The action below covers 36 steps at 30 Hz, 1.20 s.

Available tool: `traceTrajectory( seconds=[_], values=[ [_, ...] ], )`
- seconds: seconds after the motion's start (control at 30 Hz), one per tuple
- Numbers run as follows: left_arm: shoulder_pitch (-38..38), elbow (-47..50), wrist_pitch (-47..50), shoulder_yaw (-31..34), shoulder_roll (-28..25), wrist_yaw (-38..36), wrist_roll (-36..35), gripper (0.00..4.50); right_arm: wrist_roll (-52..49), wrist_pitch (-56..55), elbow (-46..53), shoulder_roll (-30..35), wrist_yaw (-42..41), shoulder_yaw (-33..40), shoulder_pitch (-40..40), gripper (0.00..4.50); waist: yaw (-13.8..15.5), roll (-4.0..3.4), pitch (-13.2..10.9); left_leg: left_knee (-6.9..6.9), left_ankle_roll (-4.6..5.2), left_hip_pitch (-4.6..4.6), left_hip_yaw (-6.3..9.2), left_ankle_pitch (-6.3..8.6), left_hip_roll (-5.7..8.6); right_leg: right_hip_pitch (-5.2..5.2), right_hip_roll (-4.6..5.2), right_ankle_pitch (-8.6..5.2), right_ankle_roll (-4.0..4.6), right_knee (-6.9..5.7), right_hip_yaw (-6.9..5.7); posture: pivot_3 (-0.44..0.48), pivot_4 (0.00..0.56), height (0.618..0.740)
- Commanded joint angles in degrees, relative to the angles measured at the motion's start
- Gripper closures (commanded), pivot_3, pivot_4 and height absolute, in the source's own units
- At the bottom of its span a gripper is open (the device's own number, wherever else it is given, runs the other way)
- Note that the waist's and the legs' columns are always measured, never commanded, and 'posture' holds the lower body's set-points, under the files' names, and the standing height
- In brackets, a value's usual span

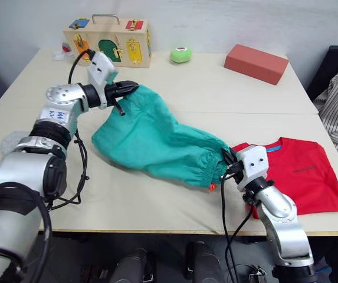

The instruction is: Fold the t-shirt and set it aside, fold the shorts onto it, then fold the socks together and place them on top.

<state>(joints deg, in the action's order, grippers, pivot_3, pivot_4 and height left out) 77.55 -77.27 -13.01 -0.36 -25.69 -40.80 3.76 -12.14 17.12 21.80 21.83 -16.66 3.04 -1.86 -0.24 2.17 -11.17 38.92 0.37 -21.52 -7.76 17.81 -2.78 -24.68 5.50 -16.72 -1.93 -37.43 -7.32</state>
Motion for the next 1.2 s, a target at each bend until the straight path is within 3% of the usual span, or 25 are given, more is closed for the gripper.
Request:
traceTrajectory(
  seconds=[0.03,0.23,0.37,0.47,0.67,0.83,0.9,0.93,1.03,1.2],
  values=[
    [-0.77,0.17,0.21,0.37,0.32,4.06,1.76,4.45,1.07,1.45,0.88,-0.55,1.97,1.57,0.93,4.50,0.01,0.00,0.00,-0.01,0.00,0.00,0.00,0.00,0.01,0.00,0.00,0.00,0.00,0.00,0.01,0.000,0.150,0.740],
    [-2.88,-0.11,0.40,1.20,1.94,6.82,2.85,4.45,0.76,2.70,0.50,-0.63,1.58,2.38,1.58,4.50,0.06,0.00,0.00,0.00,0.02,0.00,0.00,0.01,0.02,0.01,0.00,0.00,-0.01,0.01,0.00,0.000,0.150,0.740],
    [-3.76,-0.18,1.76,5.12,3.10,8.55,0.31,4.45,-3.38,2.81,1.34,-2.89,0.66,4.20,1.58,4.50,0.06,0.00,0.00,0.00,0.02,0.00,0.00,0.01,0.01,0.02,0.00,0.00,-0.01,0.02,-0.01,0.000,0.150,0.740],
    [-3.68,0.18,1.05,6.34,2.83,7.97,0.21,3.91,-1.83,2.08,1.78,-1.51,0.10,4.34,2.04,3.76,-0.06,0.00,0.00,-0.01,0.02,0.00,-0.01,0.01,0.01,0.01,0.01,0.00,-0.01,0.01,0.00,0.000,0.150,0.740],
    [-2.59,1.77,-3.72,9.10,-1.03,2.13,-1.62,2.09,-4.29,-3.92,4.31,3.07,-5.53,10.15,3.51,1.70,-0.10,0.00,0.00,-0.04,0.02,0.01,-0.04,0.02,0.01,0.01,-0.01,-0.01,-0.01,0.03,0.00,0.000,0.150,0.740],
    [-4.32,4.86,-10.89,9.56,-6.20,-12.81,-3.50,0.53,-6.52,-9.56,8.49,10.35,-17.19,10.38,5.75,0.03,-0.14,-0.01,-0.01,-0.09,-0.01,0.04,-0.03,0.02,-0.01,0.01,-0.09,-0.01,-0.02,0.05,-0.06,0.000,0.150,0.740],
    [-7.31,7.71,-14.16,9.19,-8.14,-28.47,-6.42,0.04,-7.86,-9.61,11.83,13.69,-23.37,6.07,7.10,0.00,-0.38,-0.01,0.00,-0.10,-0.01,0.07,-0.11,0.02,-0.01,0.01,-0.10,-0.01,-0.02,0.05,-0.06,0.000,0.150,0.740],
    [-9.31,9.64,-14.64,8.84,-8.97,-37.64,-8.38,0.04,-7.96,-9.68,13.31,15.14,-25.91,3.68,7.72,0.00,-0.42,-0.02,0.00,-0.18,-0.02,0.18,-0.17,0.03,-0.02,0.03,-0.10,-0.01,-0.02,0.05,-0.06,0.000,0.150,0.740],
    [-15.00,14.41,-13.77,6.90,-11.92,-48.78,-9.90,0.04,-5.15,-8.77,15.06,16.61,-27.53,-2.70,7.82,0.00,-0.83,-0.02,0.00,-0.29,-0.06,0.34,-0.25,0.02,-0.04,0.10,-0.16,-0.05,0.00,0.06,-0.10,0.000,0.150,0.740],
    [-23.70,21.23,-15.67,2.86,-15.47,-50.51,-10.09,0.04,2.55,-8.88,11.40,14.55,-25.21,-11.23,5.61,0.00,-1.23,0.01,-0.01,-0.11,-0.04,0.21,-0.09,0.03,-0.07,0.09,-0.04,-0.05,0.01,0.01,0.12,0.000,0.150,0.740]
  ],
)
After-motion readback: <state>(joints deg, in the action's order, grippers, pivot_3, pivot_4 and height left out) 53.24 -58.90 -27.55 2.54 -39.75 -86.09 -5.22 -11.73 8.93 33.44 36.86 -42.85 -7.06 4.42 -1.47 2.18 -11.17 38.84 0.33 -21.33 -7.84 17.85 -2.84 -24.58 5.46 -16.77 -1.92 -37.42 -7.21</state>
